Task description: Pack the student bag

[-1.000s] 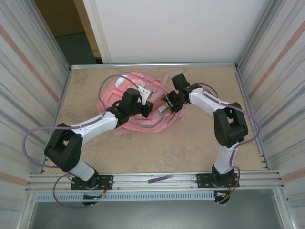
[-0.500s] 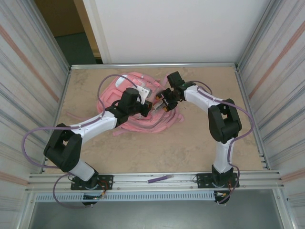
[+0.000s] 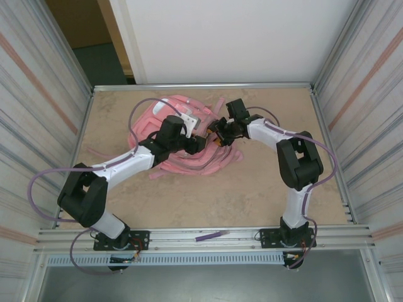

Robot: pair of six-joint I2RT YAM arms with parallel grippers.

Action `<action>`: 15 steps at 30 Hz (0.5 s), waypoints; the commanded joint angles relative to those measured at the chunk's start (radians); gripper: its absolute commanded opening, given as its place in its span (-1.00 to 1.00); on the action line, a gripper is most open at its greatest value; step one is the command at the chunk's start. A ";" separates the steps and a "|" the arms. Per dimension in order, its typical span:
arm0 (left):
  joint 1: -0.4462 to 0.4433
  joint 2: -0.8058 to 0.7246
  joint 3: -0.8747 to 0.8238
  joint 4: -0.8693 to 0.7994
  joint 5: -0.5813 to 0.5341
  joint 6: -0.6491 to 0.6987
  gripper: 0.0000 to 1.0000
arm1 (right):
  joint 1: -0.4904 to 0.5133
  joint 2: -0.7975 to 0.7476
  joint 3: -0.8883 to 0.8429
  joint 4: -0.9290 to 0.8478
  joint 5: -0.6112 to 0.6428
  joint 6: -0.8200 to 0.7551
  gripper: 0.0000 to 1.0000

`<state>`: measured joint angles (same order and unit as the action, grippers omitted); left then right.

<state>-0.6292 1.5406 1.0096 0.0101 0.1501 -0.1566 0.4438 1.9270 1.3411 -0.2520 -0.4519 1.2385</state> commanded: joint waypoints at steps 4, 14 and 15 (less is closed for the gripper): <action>-0.036 0.027 0.080 -0.112 -0.096 0.008 0.23 | 0.016 -0.040 -0.008 0.068 -0.060 -0.035 0.06; -0.065 0.131 0.110 -0.103 -0.253 0.079 0.21 | 0.031 -0.054 -0.035 0.103 -0.077 -0.005 0.11; -0.064 0.138 0.114 -0.107 -0.276 0.074 0.16 | 0.032 -0.054 -0.034 0.102 -0.080 -0.005 0.11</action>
<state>-0.6907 1.6604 1.0878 -0.0753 -0.0330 -0.1009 0.4534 1.9217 1.3170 -0.1944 -0.4816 1.2259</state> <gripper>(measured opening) 0.590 0.555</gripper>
